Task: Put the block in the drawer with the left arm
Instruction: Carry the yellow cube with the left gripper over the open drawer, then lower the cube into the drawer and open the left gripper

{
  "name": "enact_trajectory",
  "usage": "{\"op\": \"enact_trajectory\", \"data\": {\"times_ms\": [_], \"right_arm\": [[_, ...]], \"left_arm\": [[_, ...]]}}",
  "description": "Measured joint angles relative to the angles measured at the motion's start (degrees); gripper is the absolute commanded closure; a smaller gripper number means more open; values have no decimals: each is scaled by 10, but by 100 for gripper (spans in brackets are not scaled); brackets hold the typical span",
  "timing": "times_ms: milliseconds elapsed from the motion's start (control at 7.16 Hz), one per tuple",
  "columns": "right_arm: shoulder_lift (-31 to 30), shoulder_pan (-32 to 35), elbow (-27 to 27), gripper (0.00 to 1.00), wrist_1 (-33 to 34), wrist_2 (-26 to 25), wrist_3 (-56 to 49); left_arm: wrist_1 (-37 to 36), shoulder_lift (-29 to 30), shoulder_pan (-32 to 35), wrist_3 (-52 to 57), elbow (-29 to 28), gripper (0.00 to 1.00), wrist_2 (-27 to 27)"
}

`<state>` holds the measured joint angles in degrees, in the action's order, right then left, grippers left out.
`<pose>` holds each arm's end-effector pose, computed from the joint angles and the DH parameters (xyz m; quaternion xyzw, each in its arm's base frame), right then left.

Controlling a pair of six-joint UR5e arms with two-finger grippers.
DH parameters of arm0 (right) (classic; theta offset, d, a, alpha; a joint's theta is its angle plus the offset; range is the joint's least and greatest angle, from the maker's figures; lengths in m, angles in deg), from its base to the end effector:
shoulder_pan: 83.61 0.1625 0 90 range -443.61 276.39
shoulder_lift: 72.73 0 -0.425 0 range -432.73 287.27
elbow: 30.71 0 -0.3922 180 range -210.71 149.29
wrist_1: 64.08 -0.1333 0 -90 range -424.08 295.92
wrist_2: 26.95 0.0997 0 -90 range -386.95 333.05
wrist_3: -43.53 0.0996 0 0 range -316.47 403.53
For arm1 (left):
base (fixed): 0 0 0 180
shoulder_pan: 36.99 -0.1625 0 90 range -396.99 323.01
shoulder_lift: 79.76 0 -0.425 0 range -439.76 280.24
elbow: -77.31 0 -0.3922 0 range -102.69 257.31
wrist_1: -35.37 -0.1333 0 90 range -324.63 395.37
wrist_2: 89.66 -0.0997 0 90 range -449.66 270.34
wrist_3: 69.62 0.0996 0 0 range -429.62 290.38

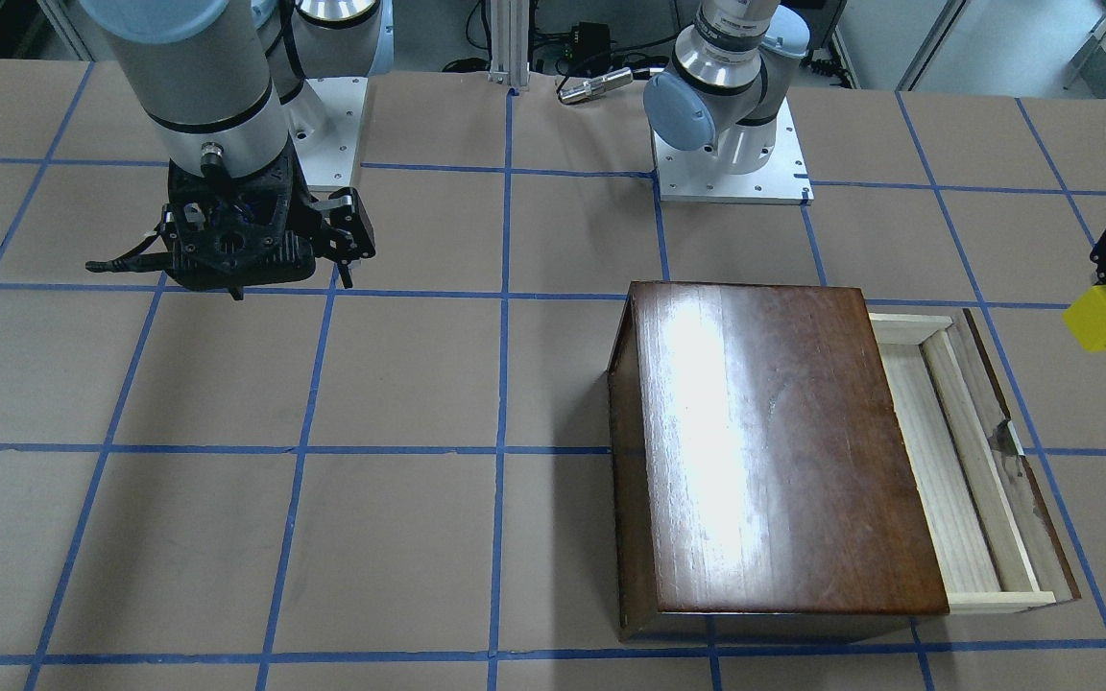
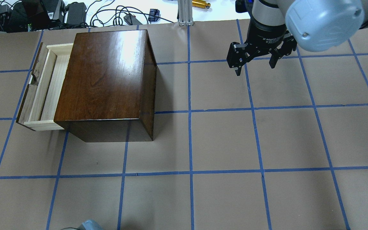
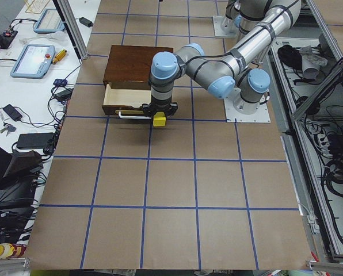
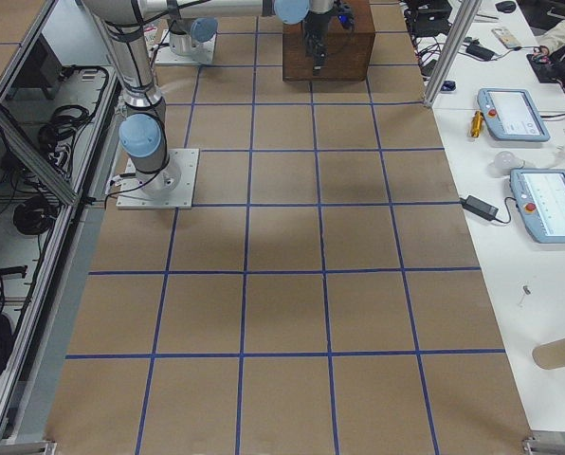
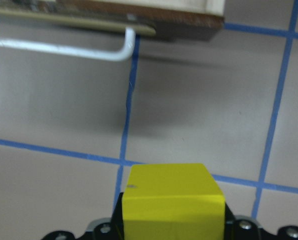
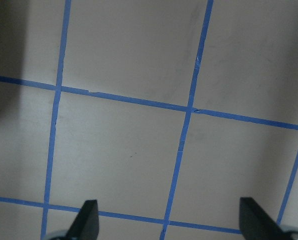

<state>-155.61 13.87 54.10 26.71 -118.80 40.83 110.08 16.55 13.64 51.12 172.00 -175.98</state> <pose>0.1996 -0.5208 0.4695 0.0889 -0.9959 -0.0093 0.0165 0.2336 -0.5050 0.4184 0.6520 0.7566 -0.0381 0.0313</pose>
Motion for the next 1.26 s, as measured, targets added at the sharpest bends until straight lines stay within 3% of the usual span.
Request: {"op": "enact_trajectory", "data": {"times_ms": [279,698,1257], "right_arm": [[0,0,0,0,0,0,0],[0,0,0,0,0,0,0],[0,0,0,0,0,0,0]], "left_arm": [[-1,16,68,-69,-12,100,4],[-2,51,144,-85,-13,100,2],[-37,95,155,-83,-7,100,3]]}}
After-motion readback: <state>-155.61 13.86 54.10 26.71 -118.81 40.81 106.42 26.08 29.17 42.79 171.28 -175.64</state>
